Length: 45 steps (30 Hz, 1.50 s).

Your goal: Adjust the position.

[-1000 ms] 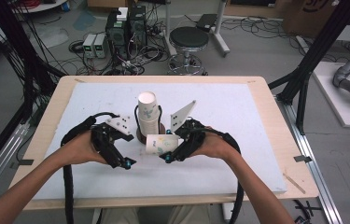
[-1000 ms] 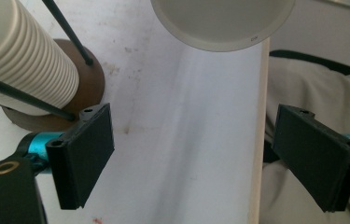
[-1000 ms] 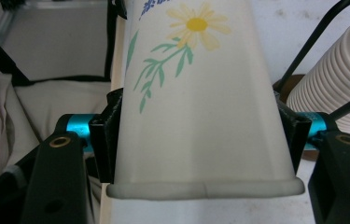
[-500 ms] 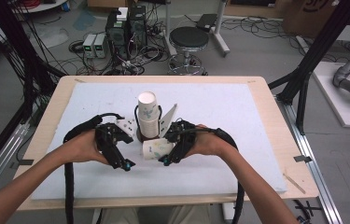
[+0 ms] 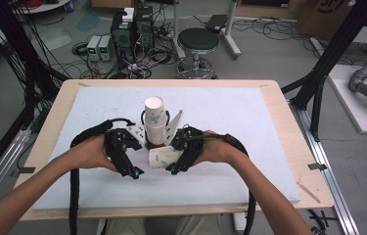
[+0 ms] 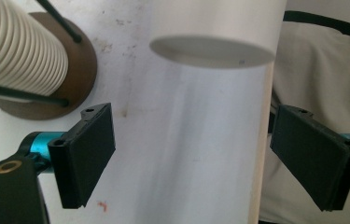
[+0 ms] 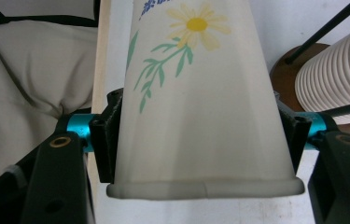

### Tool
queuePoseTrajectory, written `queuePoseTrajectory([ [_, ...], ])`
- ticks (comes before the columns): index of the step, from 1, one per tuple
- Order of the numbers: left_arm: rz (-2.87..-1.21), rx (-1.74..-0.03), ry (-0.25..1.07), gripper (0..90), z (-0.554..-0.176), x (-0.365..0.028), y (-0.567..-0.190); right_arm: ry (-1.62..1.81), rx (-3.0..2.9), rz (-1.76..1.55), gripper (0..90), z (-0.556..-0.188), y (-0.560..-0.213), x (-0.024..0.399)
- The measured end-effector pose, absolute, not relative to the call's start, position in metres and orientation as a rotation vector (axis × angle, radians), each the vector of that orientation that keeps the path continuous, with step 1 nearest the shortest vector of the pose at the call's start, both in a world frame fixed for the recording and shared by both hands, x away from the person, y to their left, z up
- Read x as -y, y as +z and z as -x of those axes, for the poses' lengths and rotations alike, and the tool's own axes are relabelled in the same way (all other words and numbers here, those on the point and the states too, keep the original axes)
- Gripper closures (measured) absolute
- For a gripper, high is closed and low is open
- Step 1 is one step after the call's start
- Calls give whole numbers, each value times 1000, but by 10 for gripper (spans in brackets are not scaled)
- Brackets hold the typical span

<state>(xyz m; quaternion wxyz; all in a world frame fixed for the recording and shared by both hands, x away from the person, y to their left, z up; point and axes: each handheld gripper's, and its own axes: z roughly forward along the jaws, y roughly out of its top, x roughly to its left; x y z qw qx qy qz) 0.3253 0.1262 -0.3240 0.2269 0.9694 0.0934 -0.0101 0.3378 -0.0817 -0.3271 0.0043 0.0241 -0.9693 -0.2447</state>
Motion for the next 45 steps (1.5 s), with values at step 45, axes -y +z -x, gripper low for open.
queuePoseTrajectory([
  [45,-2648,-131,-117,370,-331,-89,-327,-786,3016,-131,348,-337,-327,76],
])
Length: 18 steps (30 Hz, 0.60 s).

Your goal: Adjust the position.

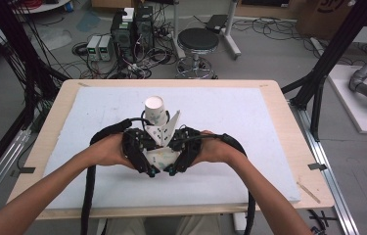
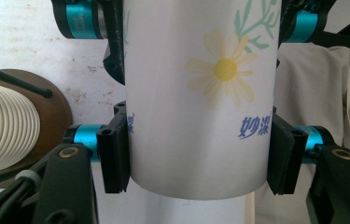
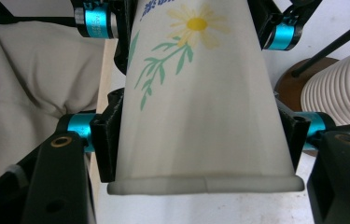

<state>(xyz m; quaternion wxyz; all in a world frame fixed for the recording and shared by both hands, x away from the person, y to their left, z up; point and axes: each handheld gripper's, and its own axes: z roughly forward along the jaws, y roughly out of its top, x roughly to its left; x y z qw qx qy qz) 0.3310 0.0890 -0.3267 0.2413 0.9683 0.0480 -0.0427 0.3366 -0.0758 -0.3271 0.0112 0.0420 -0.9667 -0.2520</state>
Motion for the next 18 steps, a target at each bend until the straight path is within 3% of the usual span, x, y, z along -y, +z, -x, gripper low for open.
queuePoseTrajectory([
  [4,-2647,-129,-113,371,-331,-89,-326,-789,3019,-134,336,-337,-327,76],
  [12,-2651,-130,-102,371,-330,-90,-327,-856,2997,-144,180,-339,-328,76],
  [18,-2655,-129,-100,371,-330,-91,-327,-937,2974,-95,159,-340,-321,80],
])
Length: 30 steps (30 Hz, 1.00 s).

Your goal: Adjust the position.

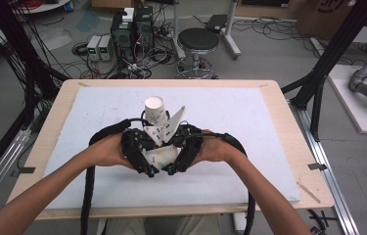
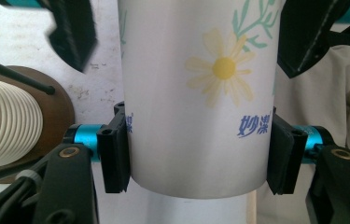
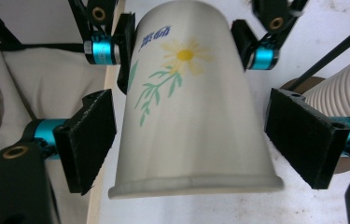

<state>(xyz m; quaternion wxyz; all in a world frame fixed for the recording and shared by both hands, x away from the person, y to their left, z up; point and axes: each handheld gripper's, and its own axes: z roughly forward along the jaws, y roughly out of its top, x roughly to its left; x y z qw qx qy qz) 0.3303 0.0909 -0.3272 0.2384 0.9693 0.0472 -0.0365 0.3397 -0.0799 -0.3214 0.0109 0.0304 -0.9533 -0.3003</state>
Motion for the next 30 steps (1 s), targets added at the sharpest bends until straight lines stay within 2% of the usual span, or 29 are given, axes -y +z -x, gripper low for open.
queuePoseTrajectory([
  [25,-2689,-111,-88,371,-328,-86,-336,-1142,2926,-52,160,-341,-303,93],
  [30,-2648,-126,-95,372,-327,-92,-334,-1146,2925,-40,160,-341,-301,97],
])
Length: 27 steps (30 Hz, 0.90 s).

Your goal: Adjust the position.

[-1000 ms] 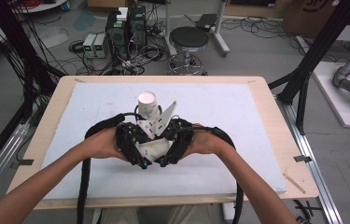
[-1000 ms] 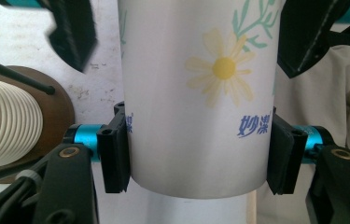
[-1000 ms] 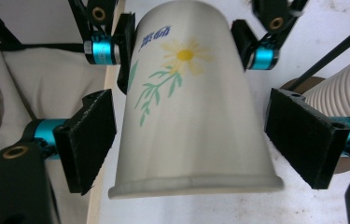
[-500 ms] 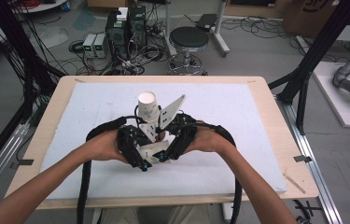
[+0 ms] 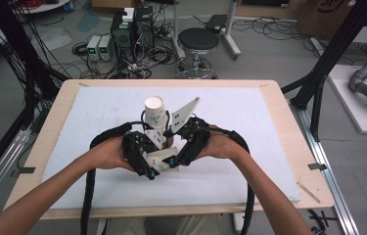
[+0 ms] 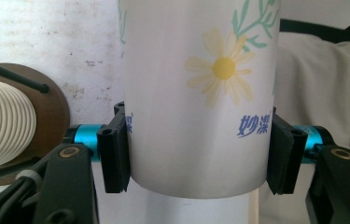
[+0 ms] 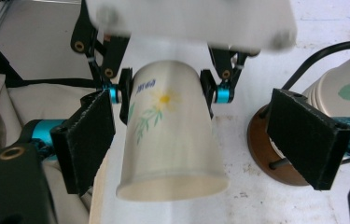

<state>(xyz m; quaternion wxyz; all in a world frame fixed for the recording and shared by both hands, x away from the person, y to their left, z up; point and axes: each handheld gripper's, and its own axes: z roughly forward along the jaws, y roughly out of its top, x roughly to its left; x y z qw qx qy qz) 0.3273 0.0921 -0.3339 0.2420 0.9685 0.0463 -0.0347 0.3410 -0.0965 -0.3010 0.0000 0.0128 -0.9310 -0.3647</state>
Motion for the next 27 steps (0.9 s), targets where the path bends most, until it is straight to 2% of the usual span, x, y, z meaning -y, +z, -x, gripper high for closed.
queuePoseTrajectory([
  [10,-2535,-203,-94,371,-324,-118,-336,-1204,2921,25,160,-345,-298,116],
  [19,-2505,-239,-83,371,-324,-134,-339,-1210,2927,53,160,-347,-300,125],
  [27,-2412,-254,-70,371,-323,-145,-336,-1232,2921,77,160,-347,-310,131],
])
